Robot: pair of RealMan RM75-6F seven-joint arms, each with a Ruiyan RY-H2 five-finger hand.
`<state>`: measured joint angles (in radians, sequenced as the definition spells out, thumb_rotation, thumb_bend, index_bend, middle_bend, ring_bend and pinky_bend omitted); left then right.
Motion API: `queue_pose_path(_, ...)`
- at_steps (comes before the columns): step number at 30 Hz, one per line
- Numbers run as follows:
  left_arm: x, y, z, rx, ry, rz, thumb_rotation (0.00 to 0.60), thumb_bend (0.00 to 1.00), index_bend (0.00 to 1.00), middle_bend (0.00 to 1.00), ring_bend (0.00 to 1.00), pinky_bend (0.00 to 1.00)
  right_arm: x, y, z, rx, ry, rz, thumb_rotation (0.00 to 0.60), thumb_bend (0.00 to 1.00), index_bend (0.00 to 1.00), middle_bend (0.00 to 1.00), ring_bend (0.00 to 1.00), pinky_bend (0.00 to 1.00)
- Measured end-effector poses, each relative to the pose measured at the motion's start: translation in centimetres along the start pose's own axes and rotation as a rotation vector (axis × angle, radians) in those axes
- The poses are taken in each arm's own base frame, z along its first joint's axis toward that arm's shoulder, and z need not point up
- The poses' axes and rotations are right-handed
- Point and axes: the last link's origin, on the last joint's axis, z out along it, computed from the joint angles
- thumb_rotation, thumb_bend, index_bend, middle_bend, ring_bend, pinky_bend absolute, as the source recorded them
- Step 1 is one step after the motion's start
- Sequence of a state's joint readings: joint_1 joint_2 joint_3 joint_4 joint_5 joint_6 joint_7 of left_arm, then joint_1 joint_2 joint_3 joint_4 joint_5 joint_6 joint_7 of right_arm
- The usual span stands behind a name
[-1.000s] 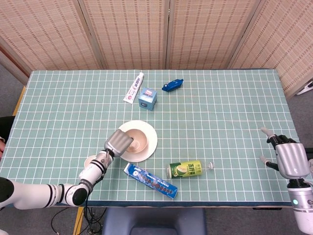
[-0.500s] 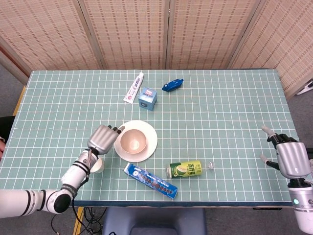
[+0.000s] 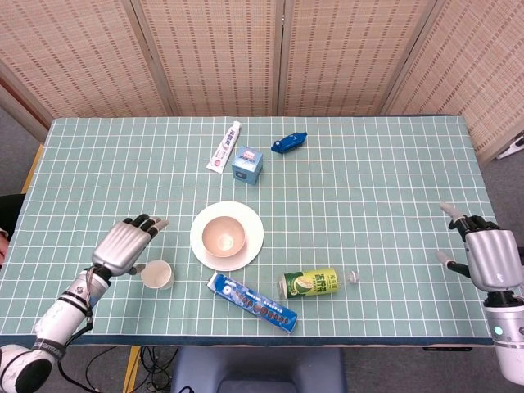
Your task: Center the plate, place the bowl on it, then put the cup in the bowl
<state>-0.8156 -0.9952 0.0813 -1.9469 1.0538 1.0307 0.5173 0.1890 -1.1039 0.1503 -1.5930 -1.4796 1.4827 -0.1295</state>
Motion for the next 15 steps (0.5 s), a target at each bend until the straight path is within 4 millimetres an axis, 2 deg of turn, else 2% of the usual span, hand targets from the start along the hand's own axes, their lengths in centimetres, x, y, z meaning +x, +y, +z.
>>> queue_pose_path(8,-1.0,0.6,-2.7,-0.047,-0.067,-0.047,0.600,0.17,0.05,0.05,0.06,0.27,-0.1,-0.1,0.1,0.006,-0.004,0.002,0.600,0.01,0.21,0.45,0.41,0.58)
queue_pose_path(11,-1.4,1.1,-3.1,-0.069,-0.089,-0.060,0.600,0.17,0.02,0.00,0.02,0.26,0.1,-0.1,0.0,0.005,0.001,0.003,0.600,0.01,0.21,0.45,0.41,0.58)
queue_pose_path(15,-2.4,1.8,-3.1,-0.098,-0.119,-0.053,0.600,0.17,0.01,0.00,0.01,0.25,0.1,0.0,-0.1,0.002,0.000,0.003,0.600,0.01,0.21,0.45,0.41,0.58)
